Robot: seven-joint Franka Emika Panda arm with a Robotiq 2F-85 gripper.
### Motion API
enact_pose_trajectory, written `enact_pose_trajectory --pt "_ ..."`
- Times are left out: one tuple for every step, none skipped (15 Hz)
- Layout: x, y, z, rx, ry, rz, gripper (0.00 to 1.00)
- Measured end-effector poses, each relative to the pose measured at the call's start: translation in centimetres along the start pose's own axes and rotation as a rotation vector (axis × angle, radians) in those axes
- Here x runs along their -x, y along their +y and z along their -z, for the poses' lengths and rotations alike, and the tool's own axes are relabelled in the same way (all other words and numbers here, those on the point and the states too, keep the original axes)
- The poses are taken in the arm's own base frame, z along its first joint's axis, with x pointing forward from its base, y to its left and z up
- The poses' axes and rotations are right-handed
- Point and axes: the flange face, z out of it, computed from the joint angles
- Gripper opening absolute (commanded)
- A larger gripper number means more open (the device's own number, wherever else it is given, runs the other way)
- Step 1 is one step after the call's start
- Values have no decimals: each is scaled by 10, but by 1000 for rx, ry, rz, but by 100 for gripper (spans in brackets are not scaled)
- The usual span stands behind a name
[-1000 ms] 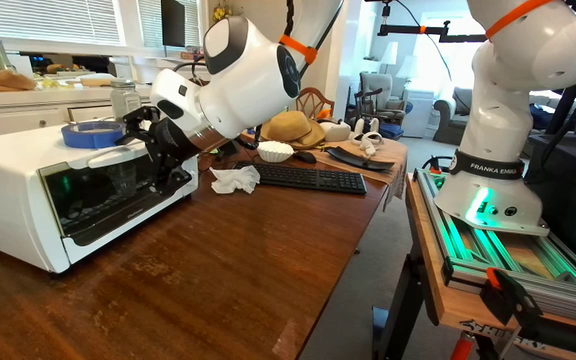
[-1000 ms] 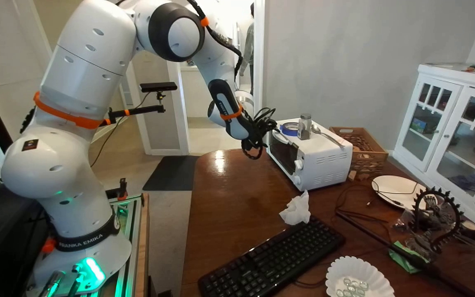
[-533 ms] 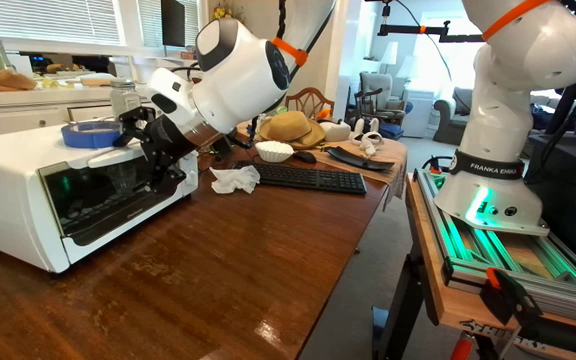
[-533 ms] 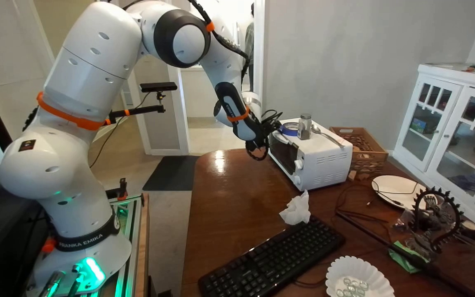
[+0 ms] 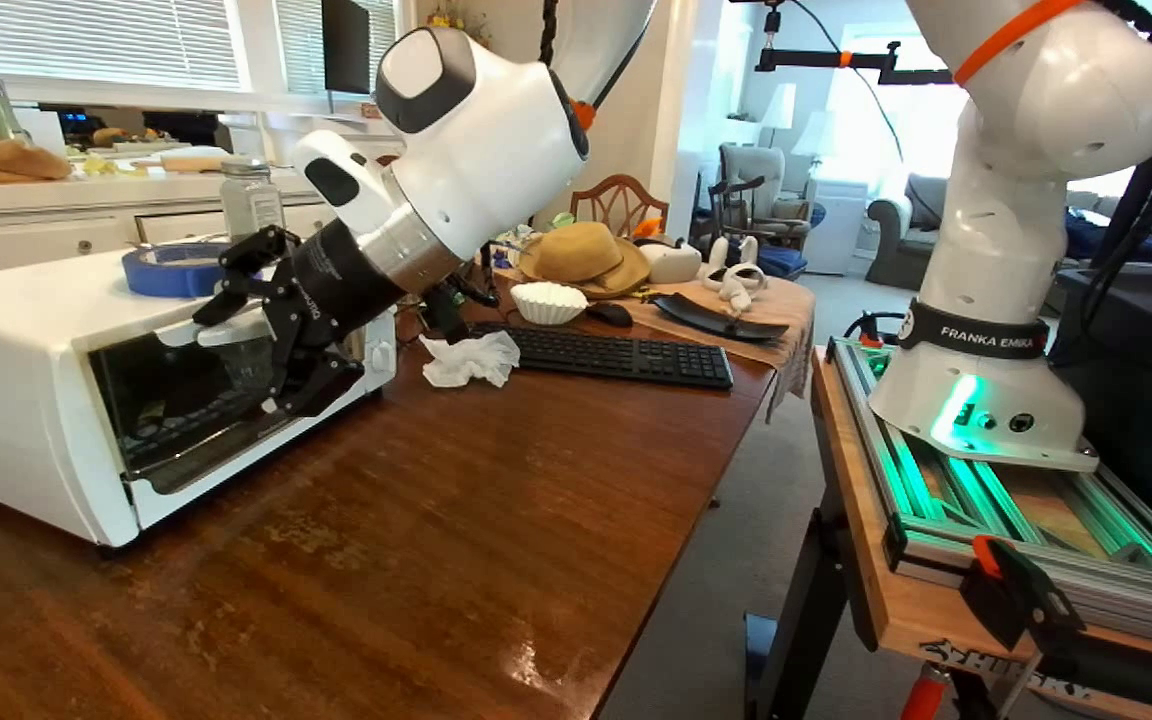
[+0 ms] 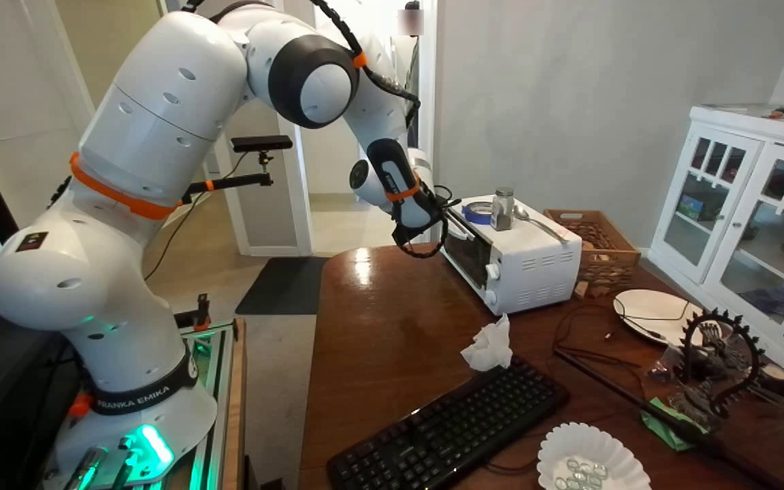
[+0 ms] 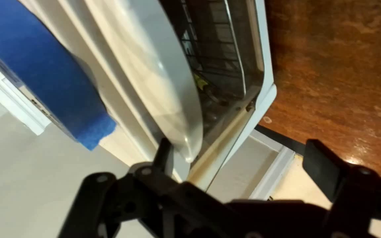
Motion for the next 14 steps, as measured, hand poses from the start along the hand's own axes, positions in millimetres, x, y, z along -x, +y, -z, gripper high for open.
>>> enact_pose_trajectory --pt "-7 -3 1 -13 16 -22 100" --pt "-15 -9 2 -31 35 -44 100" --pt "-22 -17 2 -54 52 -65 100" --pt "-27 -26 2 -77 66 -87 100" --pt "-29 -34 1 -100 74 -110 100" --pt "-28 -40 -1 -119 78 -134 100" --pt "-25 -45 -3 -137 78 -160 100" --pt "-21 -49 -6 -153 77 -188 100" --pt "-15 -53 -9 -164 73 -200 100" --pt "-9 -57 -12 -171 66 -188 100" --pt "-2 -61 -15 -175 55 -155 100" --pt "2 -65 -17 -176 48 -118 100" --pt "3 -68 -17 -176 46 -81 100" --pt "0 -71 -17 -177 51 -41 100"
